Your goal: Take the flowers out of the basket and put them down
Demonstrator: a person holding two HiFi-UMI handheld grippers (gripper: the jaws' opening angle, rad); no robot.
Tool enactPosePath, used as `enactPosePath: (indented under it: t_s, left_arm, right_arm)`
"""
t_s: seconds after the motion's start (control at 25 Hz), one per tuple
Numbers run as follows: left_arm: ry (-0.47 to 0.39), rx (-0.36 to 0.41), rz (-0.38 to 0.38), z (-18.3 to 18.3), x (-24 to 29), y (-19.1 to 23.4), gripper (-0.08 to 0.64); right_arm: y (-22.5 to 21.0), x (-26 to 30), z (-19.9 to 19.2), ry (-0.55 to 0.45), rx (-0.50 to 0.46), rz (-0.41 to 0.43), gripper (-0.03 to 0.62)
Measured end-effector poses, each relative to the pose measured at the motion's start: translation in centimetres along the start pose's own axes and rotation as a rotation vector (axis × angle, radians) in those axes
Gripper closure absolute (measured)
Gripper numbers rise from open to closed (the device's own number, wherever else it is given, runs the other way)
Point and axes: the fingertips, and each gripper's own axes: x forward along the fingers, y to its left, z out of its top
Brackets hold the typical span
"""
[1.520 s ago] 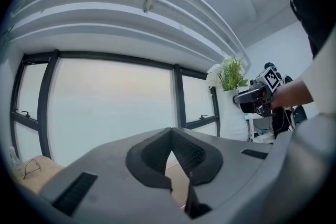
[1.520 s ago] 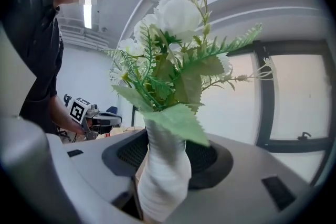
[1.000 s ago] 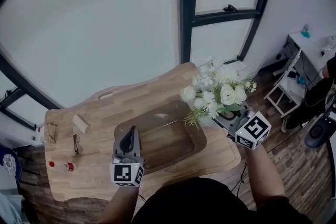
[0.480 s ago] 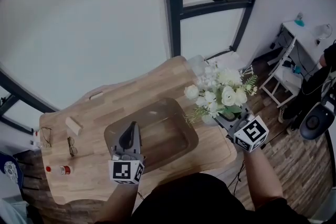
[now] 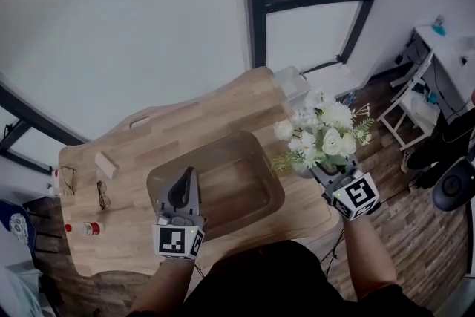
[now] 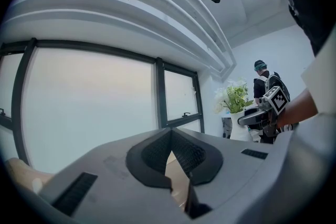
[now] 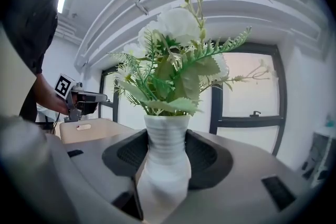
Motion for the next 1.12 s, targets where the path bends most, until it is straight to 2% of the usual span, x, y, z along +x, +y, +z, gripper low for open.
enactPosePath:
  t_s: [0.12,0.36,1.12]
  left_arm:
    - [0.007,0.007,0.014,-0.2,-0.2,0.1,0.555]
    - [0.03,-0.001,0.034,-1.6,0.5,-1.1,0.555]
    - [0.106,-0.017,0.088,-4.0,1.6,-1.3,0.555]
  right_arm:
    - [0.2,0.2,-0.7,-0.018,0.007,0.009,0.351]
    - [-0.8,0.9,-1.9,-0.046,-0.059,-0.015,0.351]
    - [-0.1,4.9,-8.8,-0.021,0.001,0.075,0.351]
